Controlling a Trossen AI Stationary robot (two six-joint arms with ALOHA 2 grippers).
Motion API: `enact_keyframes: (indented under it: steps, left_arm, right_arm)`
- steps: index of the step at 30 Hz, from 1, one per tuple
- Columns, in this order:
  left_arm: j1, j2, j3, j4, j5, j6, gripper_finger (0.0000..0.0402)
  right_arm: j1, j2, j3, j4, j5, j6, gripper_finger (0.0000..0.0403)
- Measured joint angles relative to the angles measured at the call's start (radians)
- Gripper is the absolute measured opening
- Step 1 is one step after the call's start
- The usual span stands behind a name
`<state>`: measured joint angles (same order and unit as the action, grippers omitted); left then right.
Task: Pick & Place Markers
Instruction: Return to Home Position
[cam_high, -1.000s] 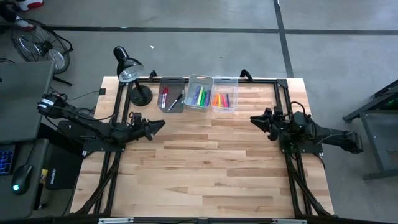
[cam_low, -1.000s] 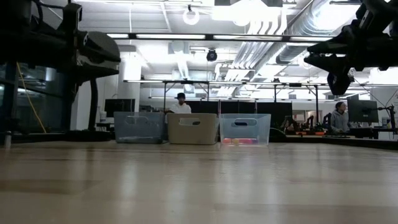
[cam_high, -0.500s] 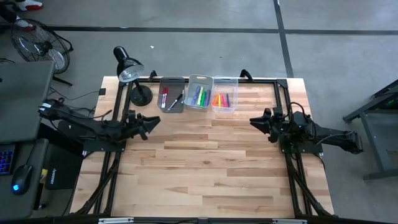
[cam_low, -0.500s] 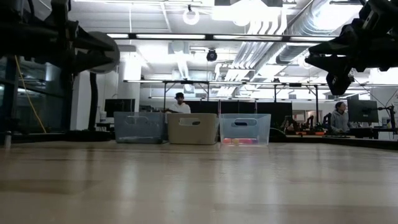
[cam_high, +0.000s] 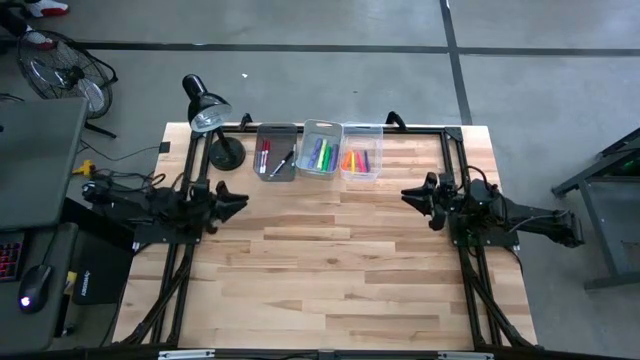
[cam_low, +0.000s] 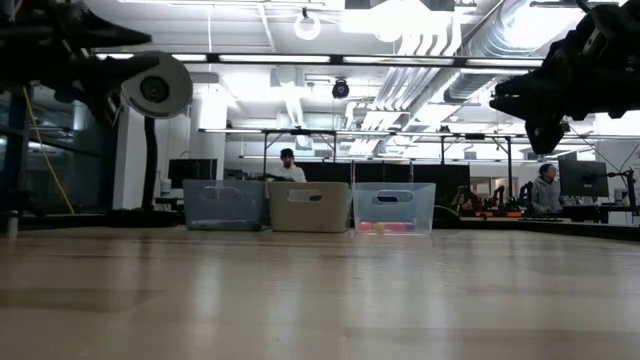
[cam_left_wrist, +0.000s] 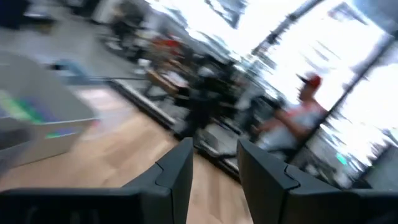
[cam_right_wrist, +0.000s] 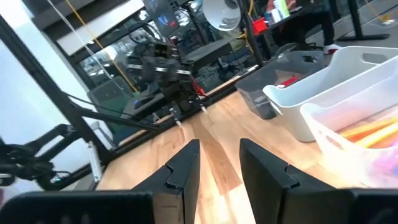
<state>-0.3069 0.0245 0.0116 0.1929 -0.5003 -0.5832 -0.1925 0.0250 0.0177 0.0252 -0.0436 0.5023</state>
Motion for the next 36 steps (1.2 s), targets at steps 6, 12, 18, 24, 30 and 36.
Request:
enact_keyframes:
  steps: [6,12,18,24,30,36]
  left_arm:
    - [0.0,-0.018,-0.001,-0.017,0.151,0.193,0.0123]
    - [0.0,-0.018,-0.001,-0.051,0.153,0.318,0.0119]
    - [0.003,-0.018,-0.001,-0.073,0.18,0.355,0.0088]
    - [0.125,-0.018,-0.001,-0.08,0.225,0.306,0.0056]
    - [0.228,-0.018,0.0,-0.15,0.266,0.158,0.0037]
    - [0.264,-0.014,0.021,-0.192,0.251,0.19,0.0035]
  right_arm:
    - [0.0,0.002,0.001,-0.014,0.01,-0.009,0.0103]
    - [0.0,0.001,0.001,-0.013,0.009,-0.012,0.0103]
    - [0.003,0.001,0.001,0.024,-0.032,0.002,0.0103]
    - [0.003,0.001,0.001,0.11,-0.063,-0.037,0.0103]
    - [0.003,0.001,0.001,0.102,-0.067,0.041,0.0103]
    - [0.003,0.001,0.001,0.099,-0.066,0.083,0.0103]
